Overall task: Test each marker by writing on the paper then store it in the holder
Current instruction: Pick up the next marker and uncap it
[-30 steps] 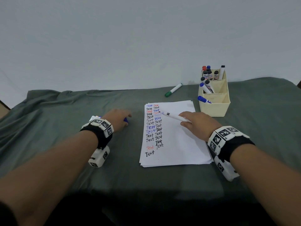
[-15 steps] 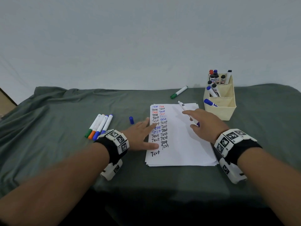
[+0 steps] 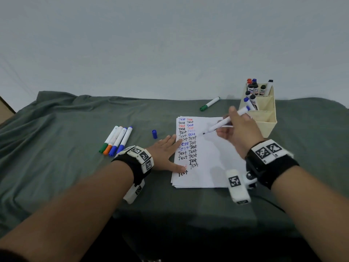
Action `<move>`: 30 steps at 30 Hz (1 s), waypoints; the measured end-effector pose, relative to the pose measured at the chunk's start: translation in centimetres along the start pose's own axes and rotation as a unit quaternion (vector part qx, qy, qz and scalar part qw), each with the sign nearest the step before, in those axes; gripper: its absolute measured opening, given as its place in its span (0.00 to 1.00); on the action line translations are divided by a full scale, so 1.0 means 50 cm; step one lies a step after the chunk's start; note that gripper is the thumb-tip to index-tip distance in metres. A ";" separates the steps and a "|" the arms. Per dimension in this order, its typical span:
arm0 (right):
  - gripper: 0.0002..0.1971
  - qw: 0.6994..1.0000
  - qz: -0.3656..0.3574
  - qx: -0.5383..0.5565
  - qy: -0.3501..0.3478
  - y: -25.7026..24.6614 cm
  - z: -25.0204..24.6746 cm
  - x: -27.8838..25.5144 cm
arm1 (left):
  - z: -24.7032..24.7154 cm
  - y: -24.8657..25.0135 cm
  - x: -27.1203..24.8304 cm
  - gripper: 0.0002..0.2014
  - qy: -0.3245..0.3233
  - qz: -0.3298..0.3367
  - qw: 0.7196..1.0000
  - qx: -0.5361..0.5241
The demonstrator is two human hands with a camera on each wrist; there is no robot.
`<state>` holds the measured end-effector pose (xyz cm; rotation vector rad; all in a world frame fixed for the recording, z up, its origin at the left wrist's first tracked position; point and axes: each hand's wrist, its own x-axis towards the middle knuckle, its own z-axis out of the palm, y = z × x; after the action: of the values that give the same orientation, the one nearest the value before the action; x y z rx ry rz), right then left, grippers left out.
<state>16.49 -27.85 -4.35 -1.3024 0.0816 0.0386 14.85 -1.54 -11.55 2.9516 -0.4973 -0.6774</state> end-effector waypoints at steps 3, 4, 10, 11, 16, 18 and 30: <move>0.07 0.992 0.093 0.082 -0.033 0.050 0.027 -0.027 | -0.002 0.004 -0.003 0.63 -0.002 -0.002 1.000 0.000; 0.10 0.991 0.102 0.074 -0.037 0.069 0.032 -0.036 | -0.004 0.005 -0.004 0.63 -0.002 -0.003 1.000 0.000; 0.12 0.995 0.097 0.015 -0.029 0.138 0.032 -0.061 | -0.009 0.011 -0.009 0.61 -0.009 -0.006 1.000 0.000; 0.12 0.996 0.084 0.007 -0.029 0.143 0.029 -0.063 | -0.009 0.012 -0.010 0.61 -0.010 -0.006 1.000 0.000; 0.11 0.996 0.016 -0.075 -0.043 0.160 0.014 -0.072 | -0.010 0.015 -0.010 0.61 -0.015 -0.007 1.000 0.000; 0.11 0.995 0.009 -0.086 -0.050 0.163 0.011 -0.072 | -0.010 0.016 -0.010 0.60 -0.017 -0.008 1.000 0.000; 0.08 0.982 -0.016 -0.161 -0.094 0.168 0.011 -0.083 | -0.012 0.020 -0.010 0.57 -0.020 -0.016 1.000 0.011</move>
<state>11.74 -25.03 -11.95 -1.6166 -0.1114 0.1526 14.39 -2.30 -10.64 2.9769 -0.4643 -0.7412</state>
